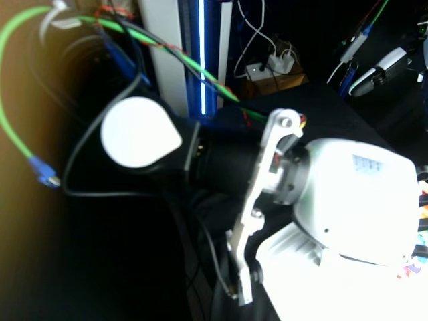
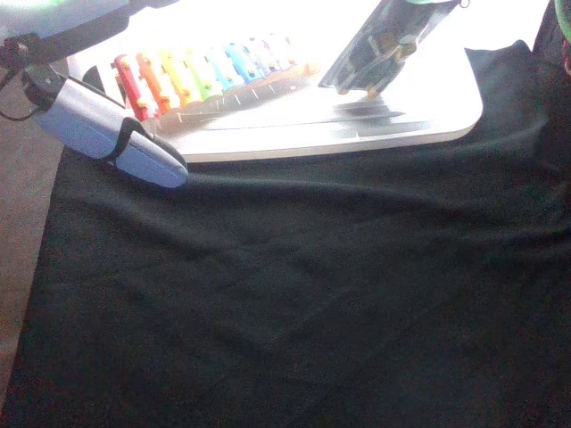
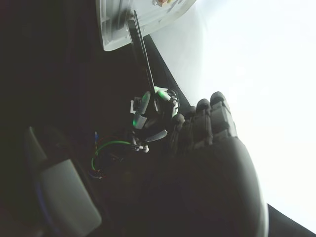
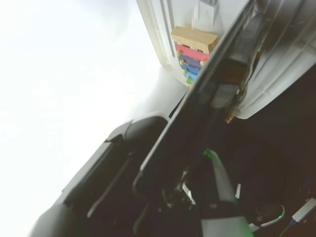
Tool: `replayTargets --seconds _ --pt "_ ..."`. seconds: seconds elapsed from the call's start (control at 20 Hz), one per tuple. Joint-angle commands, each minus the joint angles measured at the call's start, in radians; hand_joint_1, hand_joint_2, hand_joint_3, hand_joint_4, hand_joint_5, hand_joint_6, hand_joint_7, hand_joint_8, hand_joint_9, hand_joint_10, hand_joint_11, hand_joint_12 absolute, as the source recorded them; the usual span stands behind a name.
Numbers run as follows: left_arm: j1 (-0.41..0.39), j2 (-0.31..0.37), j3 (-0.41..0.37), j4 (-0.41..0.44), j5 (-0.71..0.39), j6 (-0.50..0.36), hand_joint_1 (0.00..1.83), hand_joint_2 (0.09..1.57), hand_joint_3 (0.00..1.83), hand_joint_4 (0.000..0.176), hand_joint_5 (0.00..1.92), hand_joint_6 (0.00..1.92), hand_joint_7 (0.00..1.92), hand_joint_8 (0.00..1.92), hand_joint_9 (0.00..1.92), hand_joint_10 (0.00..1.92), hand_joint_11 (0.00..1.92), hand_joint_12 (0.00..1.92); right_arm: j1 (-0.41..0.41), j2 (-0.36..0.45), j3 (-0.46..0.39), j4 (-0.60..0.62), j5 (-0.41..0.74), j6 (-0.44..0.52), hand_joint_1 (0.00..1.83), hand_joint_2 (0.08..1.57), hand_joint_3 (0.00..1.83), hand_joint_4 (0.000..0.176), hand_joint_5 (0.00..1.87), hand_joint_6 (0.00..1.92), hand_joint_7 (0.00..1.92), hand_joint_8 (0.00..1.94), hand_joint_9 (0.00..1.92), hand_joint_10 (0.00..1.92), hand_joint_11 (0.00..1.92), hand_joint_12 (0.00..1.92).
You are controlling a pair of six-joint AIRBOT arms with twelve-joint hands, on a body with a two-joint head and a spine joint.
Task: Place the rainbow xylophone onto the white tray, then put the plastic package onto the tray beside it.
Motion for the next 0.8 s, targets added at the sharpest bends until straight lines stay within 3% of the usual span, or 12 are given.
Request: replayTargets --seconds 0.0,0.05,0.15,0.35,0.5,0.55,0.6,0.65,0.7,0.75 --pt "-0.009 -0.001 0.003 -0.033 -0.101 -0.005 0.71 0.67 0.0 0.0 0.0 0.0 0.0 0.0 0.0 0.0 0.0 0.0 0.018 0.0 0.002 0.055 0.048 0.005 1.12 1.22 0.0 0.0 0.78 1.27 1.22 0.73 1.35 1.0 1.27 1.41" --pt "-0.007 -0.001 0.003 -0.033 -0.101 -0.007 0.71 0.68 0.0 0.0 0.0 0.0 0.0 0.0 0.0 0.0 0.0 0.0 0.015 0.001 0.002 0.055 0.046 0.007 1.1 1.25 0.0 0.0 0.74 1.33 1.18 0.62 1.29 0.89 1.2 1.35" --pt "-0.003 0.0 0.003 -0.033 -0.103 -0.014 0.72 0.67 0.0 0.0 0.0 0.0 0.0 0.0 0.0 0.0 0.0 0.0 -0.006 0.005 0.001 0.055 0.044 0.016 1.12 1.23 0.0 0.0 0.77 1.28 1.23 0.63 1.34 0.96 1.25 1.34" --pt "0.003 0.002 0.003 -0.034 -0.105 -0.022 0.75 0.68 0.0 0.0 0.0 0.0 0.0 0.0 0.0 0.0 0.0 0.0 -0.051 0.014 0.001 0.075 0.043 0.025 1.1 1.26 0.0 0.0 0.72 1.36 1.23 0.5 1.31 0.87 1.22 1.33" --pt "0.006 0.003 0.003 -0.034 -0.105 -0.024 0.79 0.69 0.01 0.0 0.0 0.0 0.0 0.0 0.0 0.0 0.0 0.0 -0.089 0.024 0.002 0.108 0.043 0.025 1.1 1.27 0.0 0.0 0.71 1.37 1.28 0.21 1.43 0.54 1.34 1.11" --pt "0.007 0.003 0.003 -0.034 -0.106 -0.025 0.8 0.7 0.01 0.0 0.0 0.0 0.0 0.0 0.0 0.0 0.0 0.0 -0.104 0.028 0.002 0.118 0.043 0.025 1.21 1.2 0.0 0.0 0.8 1.23 0.97 0.97 1.45 0.49 1.33 1.1" --pt "0.007 0.003 0.003 -0.034 -0.106 -0.025 0.8 0.7 0.01 0.0 0.0 0.0 0.0 0.0 0.0 0.0 0.0 0.0 -0.114 0.03 0.001 0.124 0.043 0.025 1.23 1.2 0.0 0.0 0.73 1.15 0.96 1.2 1.39 0.49 1.19 1.16" --pt "0.009 0.003 0.003 -0.034 -0.106 -0.026 0.78 0.7 0.01 0.0 0.0 0.0 0.0 0.0 0.0 0.0 0.0 0.0 -0.125 0.032 0.001 0.129 0.043 0.025 1.12 1.25 0.0 0.0 0.73 1.31 1.03 0.78 1.29 0.58 1.07 1.32" --pt "0.012 0.004 0.003 -0.034 -0.106 -0.027 0.78 0.69 0.0 0.0 0.0 0.0 0.0 0.0 0.0 0.0 0.0 0.0 -0.141 0.034 -0.003 0.135 0.043 0.025 1.1 1.25 0.0 0.0 0.74 1.33 1.14 0.53 1.25 0.65 1.05 1.29" --pt "0.013 0.004 0.003 -0.034 -0.106 -0.028 0.78 0.7 0.01 0.0 0.0 0.0 0.0 0.0 0.0 0.0 0.0 0.0 -0.152 0.036 -0.005 0.138 0.043 0.025 1.09 1.26 0.0 0.0 0.72 1.36 1.17 0.43 1.19 0.8 1.04 1.35"
